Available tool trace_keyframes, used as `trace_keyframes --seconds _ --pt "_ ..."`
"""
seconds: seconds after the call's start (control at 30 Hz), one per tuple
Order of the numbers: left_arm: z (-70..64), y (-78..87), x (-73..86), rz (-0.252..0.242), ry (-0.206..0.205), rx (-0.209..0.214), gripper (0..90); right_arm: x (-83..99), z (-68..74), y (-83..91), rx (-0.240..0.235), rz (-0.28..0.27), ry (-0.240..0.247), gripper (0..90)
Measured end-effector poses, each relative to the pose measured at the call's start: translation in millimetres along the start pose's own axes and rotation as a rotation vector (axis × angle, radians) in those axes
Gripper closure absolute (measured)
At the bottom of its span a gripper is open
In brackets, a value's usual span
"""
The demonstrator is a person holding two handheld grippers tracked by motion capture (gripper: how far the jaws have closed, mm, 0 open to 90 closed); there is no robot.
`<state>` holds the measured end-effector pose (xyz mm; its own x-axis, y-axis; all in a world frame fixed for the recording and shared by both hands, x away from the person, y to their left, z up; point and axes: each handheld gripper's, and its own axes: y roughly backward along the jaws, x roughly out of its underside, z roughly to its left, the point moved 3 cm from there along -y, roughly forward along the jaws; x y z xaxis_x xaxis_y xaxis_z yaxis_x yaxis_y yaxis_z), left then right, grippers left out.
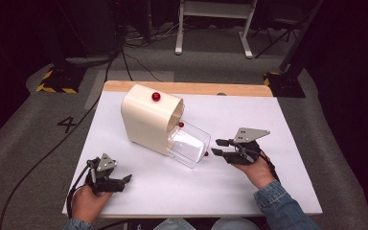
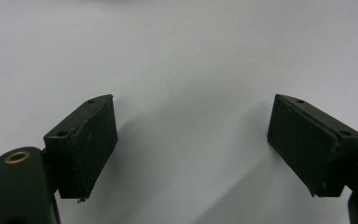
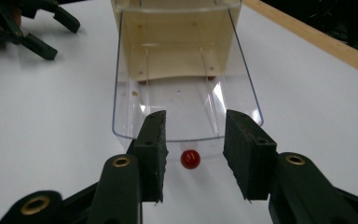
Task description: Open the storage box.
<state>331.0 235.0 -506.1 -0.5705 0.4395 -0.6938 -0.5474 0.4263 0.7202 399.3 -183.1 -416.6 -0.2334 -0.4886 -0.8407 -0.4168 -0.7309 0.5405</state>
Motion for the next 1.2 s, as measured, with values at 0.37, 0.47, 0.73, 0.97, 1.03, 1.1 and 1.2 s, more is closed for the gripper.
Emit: trace_keyframes --seconds 0.37,0.47,0.73,0.97,1.03,1.1,1.2 --pt "0.0 -0.1 0.0 0.0 0.0 0.001 15.9 -46.9 0.5 5.0 -0.019 -0.066 0.02 58.4" --pt "0.0 0.0 0.1 0.0 -0.002 0.0 15.9 -54.3 0.6 -3.3 -0.034 -0.073 0.024 58.5" --pt "-1.0 0.5 0.5 -0.002 -0.005 -0.006 16.1 -69.4 -4.0 -37.1 -0.073 -0.081 0.031 58.8" --pt "-0.8 0.5 0.5 -0.002 -0.004 -0.007 16.2 -77.1 -3.0 -62.6 -0.099 -0.093 0.037 60.0" --pt "-0.4 0.3 0.4 -0.003 -0.005 -0.008 16.1 -77.6 -3.6 -70.1 -0.097 -0.083 0.038 60.6" --pt "-0.2 0.2 0.3 -0.002 -0.004 -0.006 16.0 -77.3 -5.3 -74.8 -0.098 -0.08 0.027 61.2" --pt "0.1 0.0 0.1 -0.001 -0.001 0.0 15.9 -76.7 -7.7 -80.4 -0.109 -0.094 0.01 62.6"
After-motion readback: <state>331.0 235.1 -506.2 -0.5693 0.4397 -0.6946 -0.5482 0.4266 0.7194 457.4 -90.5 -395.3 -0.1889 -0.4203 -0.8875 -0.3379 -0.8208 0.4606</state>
